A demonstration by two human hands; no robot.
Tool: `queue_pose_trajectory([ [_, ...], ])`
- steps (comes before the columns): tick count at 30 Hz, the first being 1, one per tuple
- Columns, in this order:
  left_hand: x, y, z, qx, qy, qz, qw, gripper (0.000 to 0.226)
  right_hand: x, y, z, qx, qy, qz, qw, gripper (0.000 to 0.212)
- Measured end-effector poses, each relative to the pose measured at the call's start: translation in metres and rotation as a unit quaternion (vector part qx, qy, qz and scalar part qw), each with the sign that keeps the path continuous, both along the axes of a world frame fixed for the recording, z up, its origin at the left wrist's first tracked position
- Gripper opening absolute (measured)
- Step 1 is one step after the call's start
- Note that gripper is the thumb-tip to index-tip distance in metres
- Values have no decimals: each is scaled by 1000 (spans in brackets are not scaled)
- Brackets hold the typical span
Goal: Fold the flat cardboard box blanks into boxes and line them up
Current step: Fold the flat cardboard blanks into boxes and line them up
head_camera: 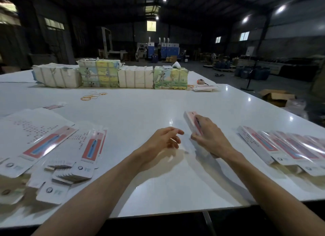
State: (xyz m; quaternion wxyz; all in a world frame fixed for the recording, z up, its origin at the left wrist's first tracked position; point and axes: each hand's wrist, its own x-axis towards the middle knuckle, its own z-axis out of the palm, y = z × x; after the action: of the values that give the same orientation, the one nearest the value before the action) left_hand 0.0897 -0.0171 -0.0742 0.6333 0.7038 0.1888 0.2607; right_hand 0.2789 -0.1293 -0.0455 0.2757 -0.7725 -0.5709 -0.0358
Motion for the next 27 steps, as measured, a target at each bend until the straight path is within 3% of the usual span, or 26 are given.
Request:
queue_pose_trajectory([
  [4, 0, -5, 2, 72, 36, -9, 997, 32, 46, -44, -8, -65, -1, -71, 995, 62],
  [7, 0, -4, 1, 90, 47, -6, 995, 31, 74, -74, -12, -100, -64, -123, 985, 54],
  [13, 2, -1, -2, 103, 56, -10, 993, 33, 99, -115, -9, -91, -96, -206, 970, 41],
  [18, 6, -2, -2, 111, 56, -9, 992, 33, 102, -129, -15, -101, -105, -240, 960, 45],
  [23, 7, -6, 1, 109, 60, -4, 992, 32, 80, -103, -2, -92, -107, -187, 972, 55],
  [27, 5, -10, 4, 109, 52, 8, 993, 32, 33, -36, 20, -34, -139, -83, 986, 42],
])
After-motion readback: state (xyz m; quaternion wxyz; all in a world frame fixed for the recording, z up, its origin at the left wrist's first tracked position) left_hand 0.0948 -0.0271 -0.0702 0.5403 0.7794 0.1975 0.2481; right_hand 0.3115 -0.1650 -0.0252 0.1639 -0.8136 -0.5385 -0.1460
